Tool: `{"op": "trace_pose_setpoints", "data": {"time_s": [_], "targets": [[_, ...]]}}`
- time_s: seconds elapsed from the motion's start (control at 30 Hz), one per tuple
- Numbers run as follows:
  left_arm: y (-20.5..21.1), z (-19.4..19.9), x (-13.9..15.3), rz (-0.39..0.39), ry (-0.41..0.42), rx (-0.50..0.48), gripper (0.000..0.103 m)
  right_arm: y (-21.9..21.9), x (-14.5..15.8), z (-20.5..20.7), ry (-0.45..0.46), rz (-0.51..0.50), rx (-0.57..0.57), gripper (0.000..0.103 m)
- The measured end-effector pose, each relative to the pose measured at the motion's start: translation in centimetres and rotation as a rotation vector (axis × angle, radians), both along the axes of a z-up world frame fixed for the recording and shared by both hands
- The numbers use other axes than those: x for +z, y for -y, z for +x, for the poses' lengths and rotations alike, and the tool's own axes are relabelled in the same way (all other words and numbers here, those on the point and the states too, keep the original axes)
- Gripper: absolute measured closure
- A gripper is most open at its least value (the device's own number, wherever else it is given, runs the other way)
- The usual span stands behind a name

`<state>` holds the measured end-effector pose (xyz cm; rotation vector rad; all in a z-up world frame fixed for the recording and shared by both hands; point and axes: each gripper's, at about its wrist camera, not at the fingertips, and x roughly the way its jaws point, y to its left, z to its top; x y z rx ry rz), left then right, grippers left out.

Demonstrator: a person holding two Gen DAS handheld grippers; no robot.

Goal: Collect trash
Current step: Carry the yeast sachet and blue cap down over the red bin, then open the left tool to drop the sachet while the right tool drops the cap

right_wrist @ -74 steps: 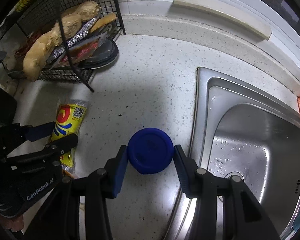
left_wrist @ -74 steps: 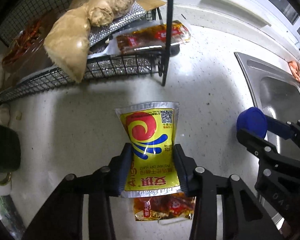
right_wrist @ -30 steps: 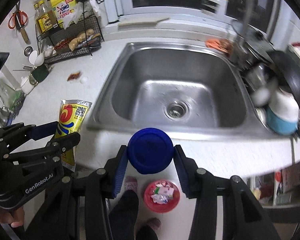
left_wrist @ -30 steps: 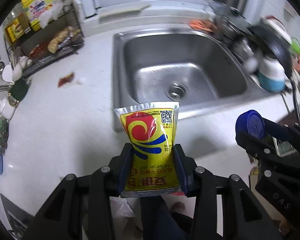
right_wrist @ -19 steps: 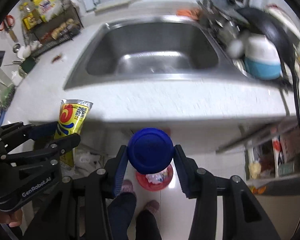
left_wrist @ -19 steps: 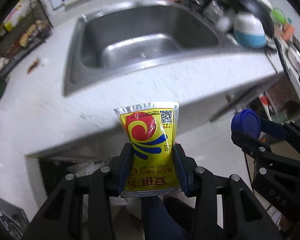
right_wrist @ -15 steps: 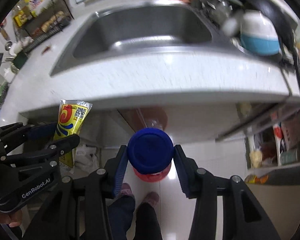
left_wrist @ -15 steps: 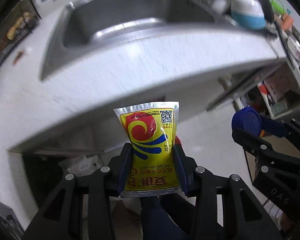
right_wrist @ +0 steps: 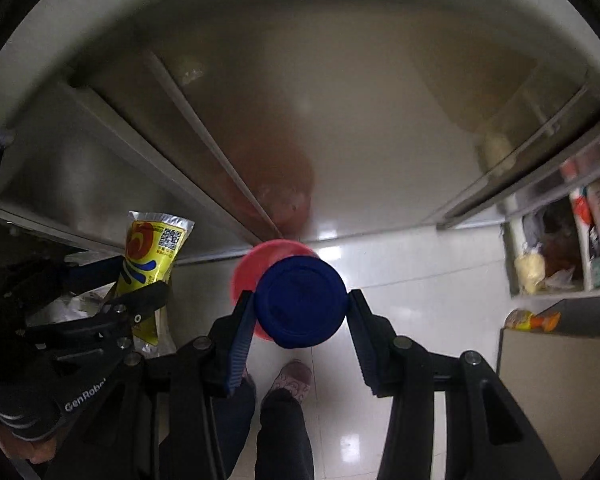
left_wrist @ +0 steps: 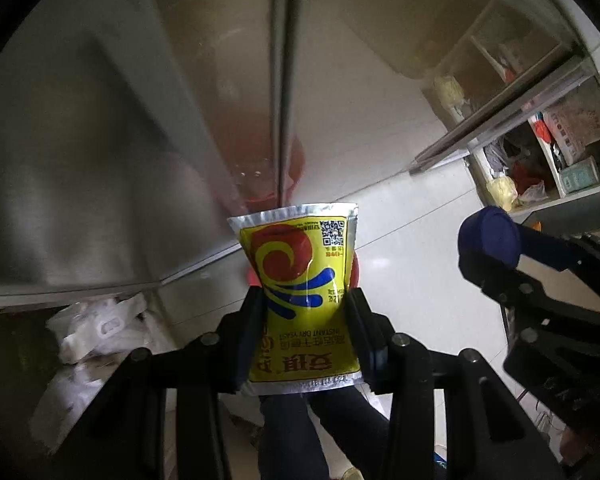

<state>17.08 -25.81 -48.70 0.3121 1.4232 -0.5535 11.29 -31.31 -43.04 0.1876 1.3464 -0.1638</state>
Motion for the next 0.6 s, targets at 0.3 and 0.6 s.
{"op": "trace_pose_setpoints", "data": {"time_s": [0.3,0.6], "targets": [[1.5,0.2,-4.6,0.002,-0.027,-0.021,0.059,1.7,-4.5,-0.4,-0.019,0.01,-0.019,0.059],[0.9,0.2,-4.9,0.03,-0.011,-0.044,0.027,1.7,-4.6,-0.5,-0.026,0.002,-0.024,0.059]]}}
